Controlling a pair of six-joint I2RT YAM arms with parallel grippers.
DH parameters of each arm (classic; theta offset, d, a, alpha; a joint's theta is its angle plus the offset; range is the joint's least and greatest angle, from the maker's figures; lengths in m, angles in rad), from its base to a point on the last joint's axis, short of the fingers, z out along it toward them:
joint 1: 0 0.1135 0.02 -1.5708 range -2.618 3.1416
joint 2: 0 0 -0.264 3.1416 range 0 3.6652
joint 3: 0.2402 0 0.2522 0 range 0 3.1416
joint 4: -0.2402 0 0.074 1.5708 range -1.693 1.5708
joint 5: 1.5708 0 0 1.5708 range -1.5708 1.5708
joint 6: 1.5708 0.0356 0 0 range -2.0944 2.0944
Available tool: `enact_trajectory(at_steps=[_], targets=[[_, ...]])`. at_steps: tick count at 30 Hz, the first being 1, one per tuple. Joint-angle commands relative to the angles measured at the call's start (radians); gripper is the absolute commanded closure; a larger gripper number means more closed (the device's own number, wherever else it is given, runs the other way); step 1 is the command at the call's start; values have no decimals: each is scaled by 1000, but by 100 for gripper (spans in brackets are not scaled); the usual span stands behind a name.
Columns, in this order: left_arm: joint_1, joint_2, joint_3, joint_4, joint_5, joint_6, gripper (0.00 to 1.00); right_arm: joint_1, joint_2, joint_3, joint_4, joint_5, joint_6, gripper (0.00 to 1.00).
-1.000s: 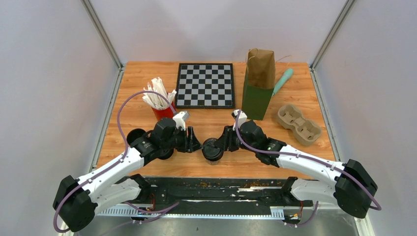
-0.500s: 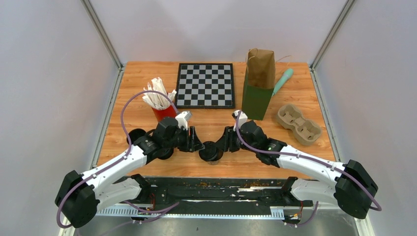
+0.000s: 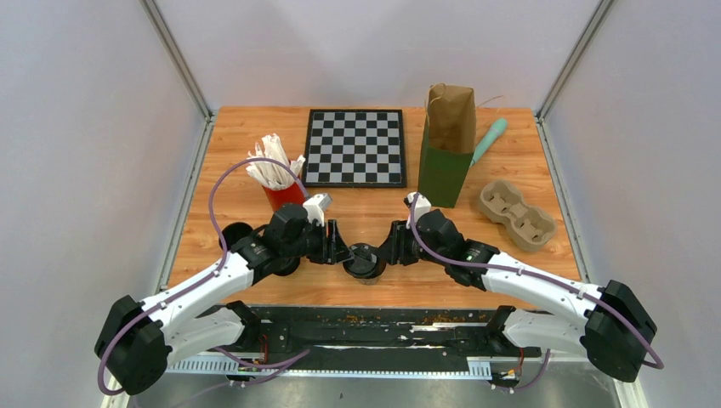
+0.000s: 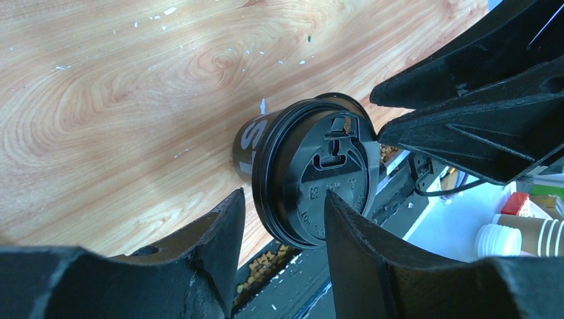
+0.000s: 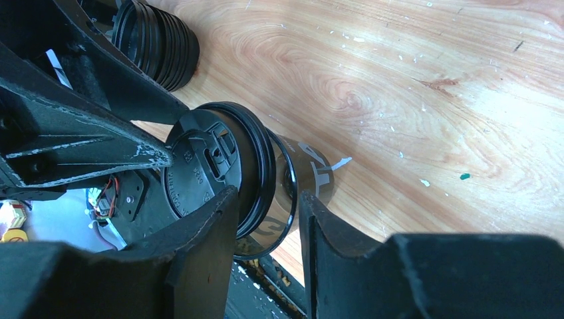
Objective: Pack the takeout coffee
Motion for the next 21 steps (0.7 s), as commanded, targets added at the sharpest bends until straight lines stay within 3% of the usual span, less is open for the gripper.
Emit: enact_trajectory(at_steps=[1,5,10,15,21], targets=[[5,-20,4,25,-1,10,46,-4,-24,41,-21,21,-16,61],[5,-3,-4,42,21,13,53,-4,-22,43,-26,17,-10,61],[5,8,-11,70,39,4,54,-4,-30,58,-41,12,-12,61],[4,24,-11,99,58,-7,65,-4,-42,78,-58,10,-16,60],[4,49,-2,122,81,-15,66,-4,-54,102,-88,0,-29,55]])
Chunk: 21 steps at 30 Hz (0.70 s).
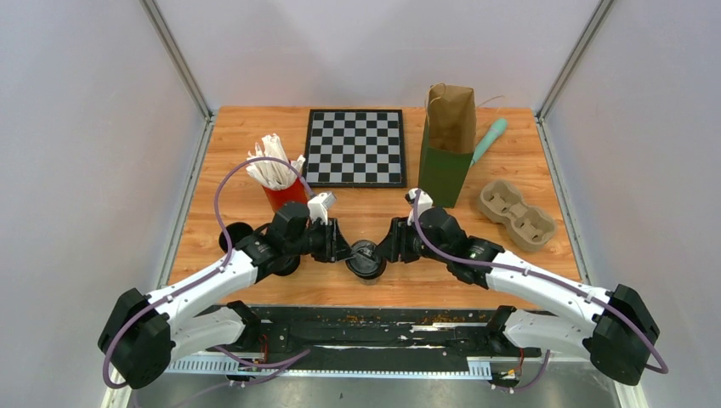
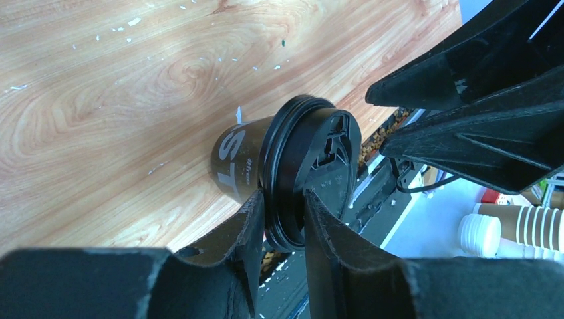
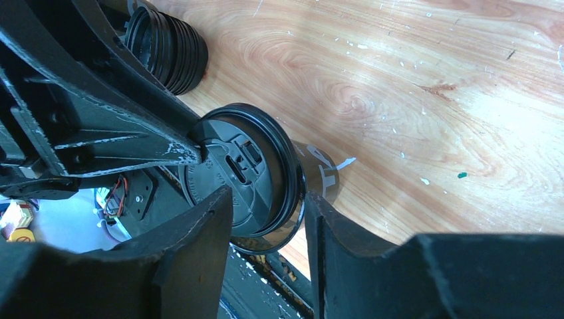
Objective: Pack the takeout coffee
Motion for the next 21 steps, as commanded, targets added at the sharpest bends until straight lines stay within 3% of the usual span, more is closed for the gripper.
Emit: enact_trajectory(at_steps=[1,11,21], targets=[[4,17,3,44,23,-4,66,-4,-31,57,-22,0,-29,54],[4,22,3,25,4,6,49,-4,-59,64,-82,47,-66,50],[4,7,20,-44,-24,38,51,-4,15,97,-92,-22,-77,49]])
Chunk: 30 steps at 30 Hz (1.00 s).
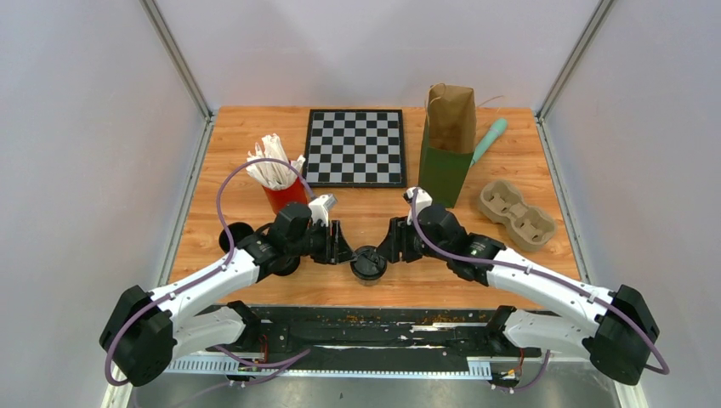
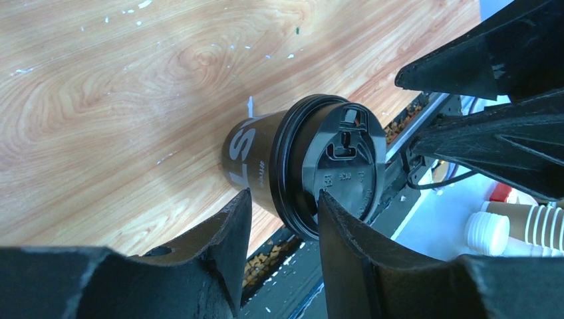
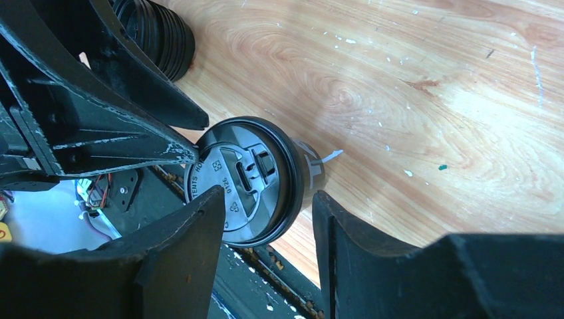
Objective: Pack the takeout coffee
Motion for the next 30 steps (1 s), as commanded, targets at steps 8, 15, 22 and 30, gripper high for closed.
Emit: enact_trajectory(at_steps=[8,15,22,30], targets=[[4,-43,23,-50,-32,30,50,-1,79,119,-10,-117,-15,63],[4,-52,-13,14,10,-2,48,26,86,144,-29,-99,2,66],[4,-29,-24,39,16,3,49,31,109,158,-14,-112,-19,67],[4,-11,-19,68,25,3,48,29,115,199,-136,8,-72,48]])
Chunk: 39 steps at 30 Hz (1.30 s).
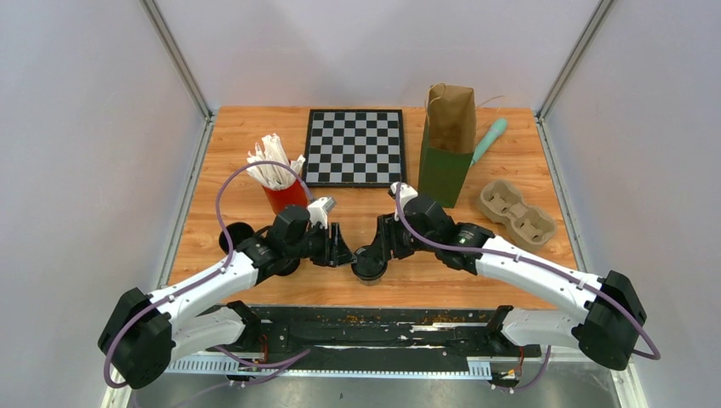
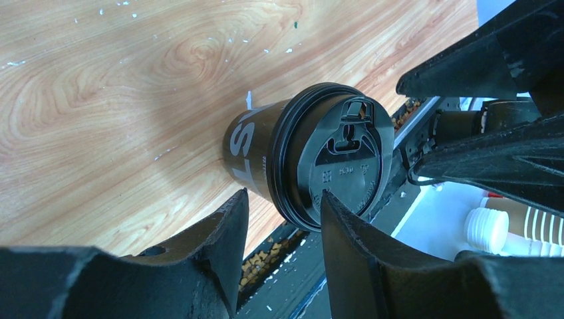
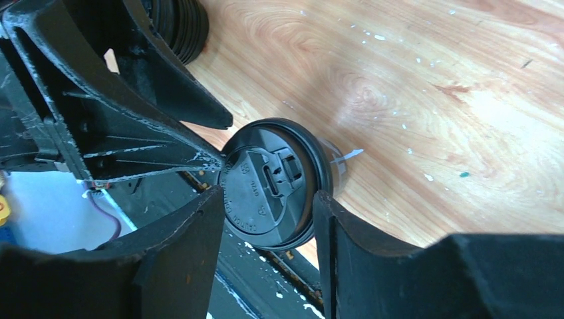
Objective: Pack the takeout coffee
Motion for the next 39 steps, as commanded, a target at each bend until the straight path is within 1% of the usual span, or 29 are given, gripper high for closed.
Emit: enact_trajectory(at_steps=[1,6,10,13,17,19,24,29,33,39], targets=[[4,11,12,65,21,3,47,3,-10,54,-61,82,-45,47],[4,22,10,85,28,2,42,0,2,47,-63,60,-56,44],[4,44,3,111,41,-1,40,0,19,45,-65,57,-62,37],[4,70,-5,158,58,-6,39,-1,31,31,-39,50,-70,37],[4,113,-12,187,60,-5,40,-1,62,25,-36,54,-77,37],[4,132,-13,190,54,3,43,-1,77,17,-31,58,-82,37],[4,146,-22,151,-3,26,50,-3,100,-11,-22,59,-77,41],[4,167,-33,143,-3,43,56,-6,68,-9,-30,66,-71,46],[4,173,-31,140,-2,50,57,-18,32,-1,-42,65,-65,47],[4,164,-34,128,-8,49,57,-20,-16,4,-66,58,-50,53]])
